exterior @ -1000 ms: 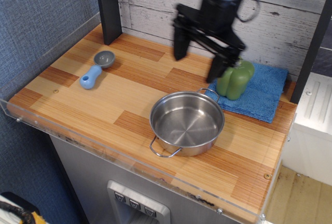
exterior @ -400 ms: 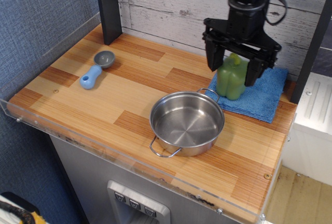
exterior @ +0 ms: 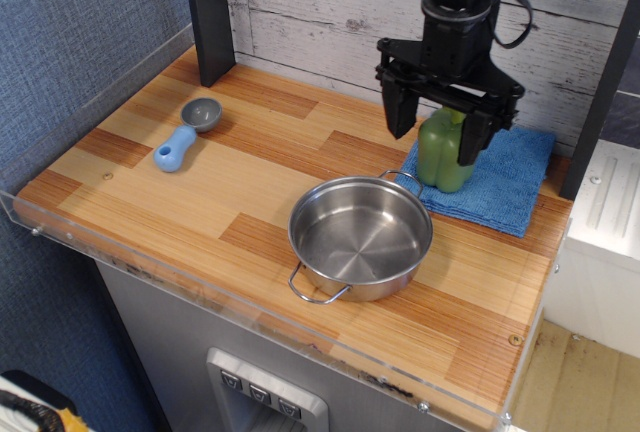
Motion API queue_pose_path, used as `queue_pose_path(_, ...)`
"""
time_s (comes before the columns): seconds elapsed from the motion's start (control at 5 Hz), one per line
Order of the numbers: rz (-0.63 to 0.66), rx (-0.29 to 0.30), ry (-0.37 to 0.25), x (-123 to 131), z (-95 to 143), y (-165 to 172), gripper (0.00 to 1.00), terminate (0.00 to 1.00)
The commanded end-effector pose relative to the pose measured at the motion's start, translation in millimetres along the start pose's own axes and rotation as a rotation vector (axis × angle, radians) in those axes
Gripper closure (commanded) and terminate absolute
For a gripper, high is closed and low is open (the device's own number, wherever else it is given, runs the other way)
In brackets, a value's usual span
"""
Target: Put the bell pepper into the pot.
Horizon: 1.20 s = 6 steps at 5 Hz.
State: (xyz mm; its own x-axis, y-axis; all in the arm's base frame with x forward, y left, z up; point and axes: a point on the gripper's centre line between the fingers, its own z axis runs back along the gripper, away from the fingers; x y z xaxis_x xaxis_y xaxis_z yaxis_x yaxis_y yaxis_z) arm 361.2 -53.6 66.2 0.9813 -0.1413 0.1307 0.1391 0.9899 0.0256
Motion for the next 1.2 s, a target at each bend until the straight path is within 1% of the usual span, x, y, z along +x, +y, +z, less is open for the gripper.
queue_pose_path(0.0,0.015,0.022,-0.027,13.2,2.5,6.3,0.00,0.00)
queue_pose_path(0.2,0.012,0.026,-0.019,14.1,-5.6,3.5,0.00,0.00)
queue_pose_path(0.4,0.018,0.035,-0.019,15.3,-8.2,-0.3,1.00,0.00)
queue_pose_path(0.6,0.019,0.038,-0.033,13.4,-1.7,-0.5,1.00,0.00)
queue_pose_path(0.8,0.028,0.045,-0.072,8.4,15.3,2.9,1.00,0.00)
queue_pose_path(1.0,0.060,0.022,-0.138,-3.4,44.9,5.1,1.00,0.00)
